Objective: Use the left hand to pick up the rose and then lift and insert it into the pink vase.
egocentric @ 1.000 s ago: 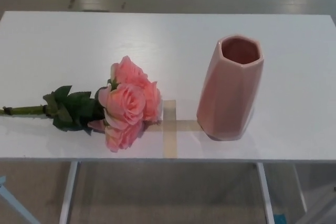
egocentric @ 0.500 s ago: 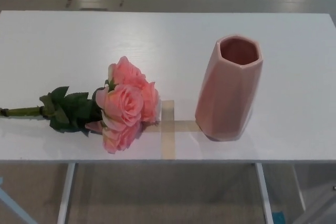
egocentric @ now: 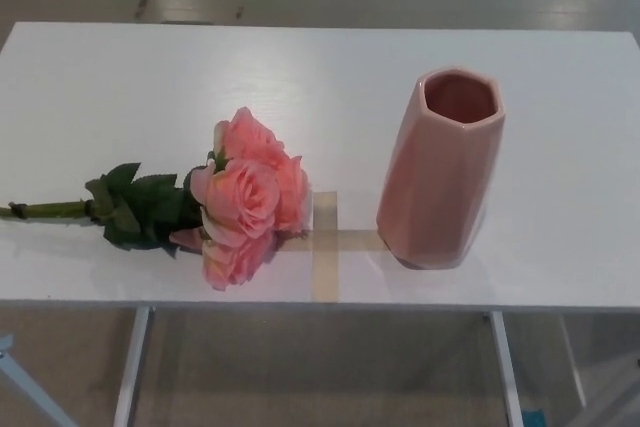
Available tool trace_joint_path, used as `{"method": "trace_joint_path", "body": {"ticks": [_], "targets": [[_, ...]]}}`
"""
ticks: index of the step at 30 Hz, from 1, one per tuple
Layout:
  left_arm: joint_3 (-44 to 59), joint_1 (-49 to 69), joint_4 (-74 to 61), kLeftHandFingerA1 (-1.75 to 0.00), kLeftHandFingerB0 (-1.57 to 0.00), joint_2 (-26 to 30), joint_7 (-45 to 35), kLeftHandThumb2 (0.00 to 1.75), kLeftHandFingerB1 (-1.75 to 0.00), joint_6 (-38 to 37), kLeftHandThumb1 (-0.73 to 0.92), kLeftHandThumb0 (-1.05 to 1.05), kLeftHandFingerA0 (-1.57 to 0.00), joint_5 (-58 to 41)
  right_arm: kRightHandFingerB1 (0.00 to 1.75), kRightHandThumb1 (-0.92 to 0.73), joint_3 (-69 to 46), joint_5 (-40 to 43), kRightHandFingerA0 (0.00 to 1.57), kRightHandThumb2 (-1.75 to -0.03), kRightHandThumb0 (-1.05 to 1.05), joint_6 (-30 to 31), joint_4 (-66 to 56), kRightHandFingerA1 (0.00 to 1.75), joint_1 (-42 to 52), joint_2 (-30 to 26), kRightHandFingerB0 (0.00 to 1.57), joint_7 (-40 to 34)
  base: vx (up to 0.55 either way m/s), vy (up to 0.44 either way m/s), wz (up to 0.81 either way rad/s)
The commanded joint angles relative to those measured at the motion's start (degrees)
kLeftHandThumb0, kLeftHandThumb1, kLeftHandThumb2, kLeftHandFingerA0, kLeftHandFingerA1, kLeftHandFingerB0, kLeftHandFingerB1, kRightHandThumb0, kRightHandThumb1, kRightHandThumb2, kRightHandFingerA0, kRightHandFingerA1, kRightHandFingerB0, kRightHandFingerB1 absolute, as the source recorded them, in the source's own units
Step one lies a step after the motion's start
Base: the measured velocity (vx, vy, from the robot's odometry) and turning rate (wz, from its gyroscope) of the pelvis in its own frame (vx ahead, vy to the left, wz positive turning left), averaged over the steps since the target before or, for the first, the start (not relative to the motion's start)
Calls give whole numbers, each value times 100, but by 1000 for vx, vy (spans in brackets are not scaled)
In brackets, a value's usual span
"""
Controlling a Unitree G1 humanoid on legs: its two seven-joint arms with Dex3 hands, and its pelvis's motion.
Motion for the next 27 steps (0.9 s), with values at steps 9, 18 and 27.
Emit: {"method": "trace_joint_path", "body": {"ticks": [9, 18, 27], "targets": [[447, -308, -3330, -7, 0, 1078, -497, 76, -15, 462, 36, -60, 0, -542, 44, -61, 41, 20, 59, -57, -12, -109, 3, 50, 5, 47, 48, -64, 0, 0, 0], [-1584, -2988, -2194, -24, 0, 2471, -893, 74, -17, 1517, 34, -52, 0, 897, 44, -61, 108, 1, 58, -57, -12, -125, -14, 50, -46, 31, 48, -47, -10, -3, 2], [-3119, -4501, -1288, -27, -9, 2769, -948, 65, -14, 2359, 34, -49, -9, 2023, 44, -61, 141, 8, 58, -57, -11, -118, -53, 50, -43, 43, 48, -31, 0, 0, 0]]}}
